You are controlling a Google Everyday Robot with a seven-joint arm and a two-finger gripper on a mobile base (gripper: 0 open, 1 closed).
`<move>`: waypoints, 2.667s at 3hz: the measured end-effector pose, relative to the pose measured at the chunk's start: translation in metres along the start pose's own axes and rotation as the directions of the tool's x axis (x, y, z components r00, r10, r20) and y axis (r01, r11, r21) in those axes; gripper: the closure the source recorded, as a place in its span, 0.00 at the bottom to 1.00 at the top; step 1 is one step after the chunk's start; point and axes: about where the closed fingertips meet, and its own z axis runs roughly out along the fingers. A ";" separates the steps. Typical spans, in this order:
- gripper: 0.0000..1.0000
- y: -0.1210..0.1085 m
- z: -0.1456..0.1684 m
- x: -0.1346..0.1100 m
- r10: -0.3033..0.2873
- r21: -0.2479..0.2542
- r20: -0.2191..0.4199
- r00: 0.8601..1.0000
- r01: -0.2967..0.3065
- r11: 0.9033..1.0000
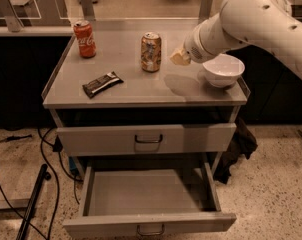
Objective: Place orange can into middle drawer
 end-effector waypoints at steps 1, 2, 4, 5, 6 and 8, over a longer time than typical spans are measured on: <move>0.73 -0.008 0.020 -0.007 0.053 -0.020 0.011 0.999 -0.053 0.998; 0.50 -0.010 0.035 -0.013 0.089 -0.050 0.023 0.996 -0.088 0.995; 0.16 -0.008 0.051 -0.023 0.117 -0.095 0.038 0.992 -0.113 0.989; 0.13 -0.006 0.058 -0.028 0.119 -0.114 0.049 0.992 -0.113 0.987; 0.14 -0.004 0.066 -0.034 0.119 -0.129 0.061 0.991 -0.110 0.986; 0.13 -0.007 0.088 -0.045 0.117 -0.141 0.087 0.989 -0.104 0.984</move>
Offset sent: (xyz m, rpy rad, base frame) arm 0.0470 0.0234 -0.0122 0.1352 0.0841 -0.0224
